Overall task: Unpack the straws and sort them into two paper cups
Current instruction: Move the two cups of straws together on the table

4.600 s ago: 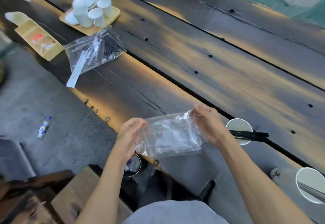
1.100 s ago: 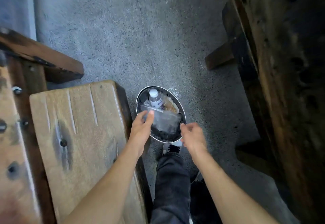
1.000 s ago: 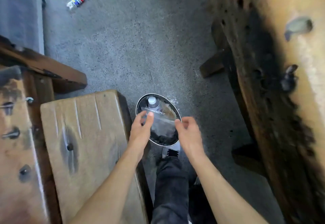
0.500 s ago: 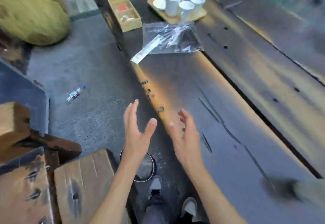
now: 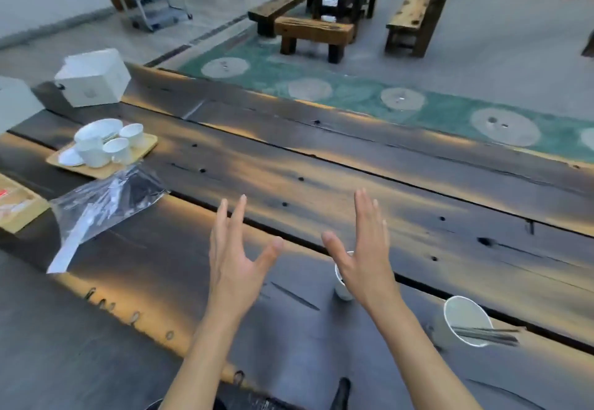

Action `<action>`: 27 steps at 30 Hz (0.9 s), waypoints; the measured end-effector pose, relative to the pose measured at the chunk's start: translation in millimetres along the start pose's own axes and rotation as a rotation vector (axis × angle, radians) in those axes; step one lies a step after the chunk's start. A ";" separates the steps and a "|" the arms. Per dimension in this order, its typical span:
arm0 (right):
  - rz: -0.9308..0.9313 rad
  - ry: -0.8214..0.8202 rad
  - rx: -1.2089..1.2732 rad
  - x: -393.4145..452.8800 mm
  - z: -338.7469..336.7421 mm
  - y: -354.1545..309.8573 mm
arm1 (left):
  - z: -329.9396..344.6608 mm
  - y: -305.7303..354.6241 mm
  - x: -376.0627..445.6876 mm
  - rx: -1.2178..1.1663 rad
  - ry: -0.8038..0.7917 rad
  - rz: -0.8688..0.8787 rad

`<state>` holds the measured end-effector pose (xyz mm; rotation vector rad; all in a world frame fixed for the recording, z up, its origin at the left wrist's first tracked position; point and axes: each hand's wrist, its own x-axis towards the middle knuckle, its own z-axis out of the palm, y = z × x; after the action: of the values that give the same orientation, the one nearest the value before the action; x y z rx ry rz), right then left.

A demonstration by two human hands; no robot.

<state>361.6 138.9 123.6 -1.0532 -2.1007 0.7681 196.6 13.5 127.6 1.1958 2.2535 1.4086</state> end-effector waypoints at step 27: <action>0.357 0.327 -0.306 -51.0 -139.4 139.9 | 182.8 61.7 30.1 0.290 -0.348 0.296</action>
<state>554.9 195.5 91.2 -1.6311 -1.8035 0.4011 312.7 166.4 91.6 1.7725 2.1418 0.8785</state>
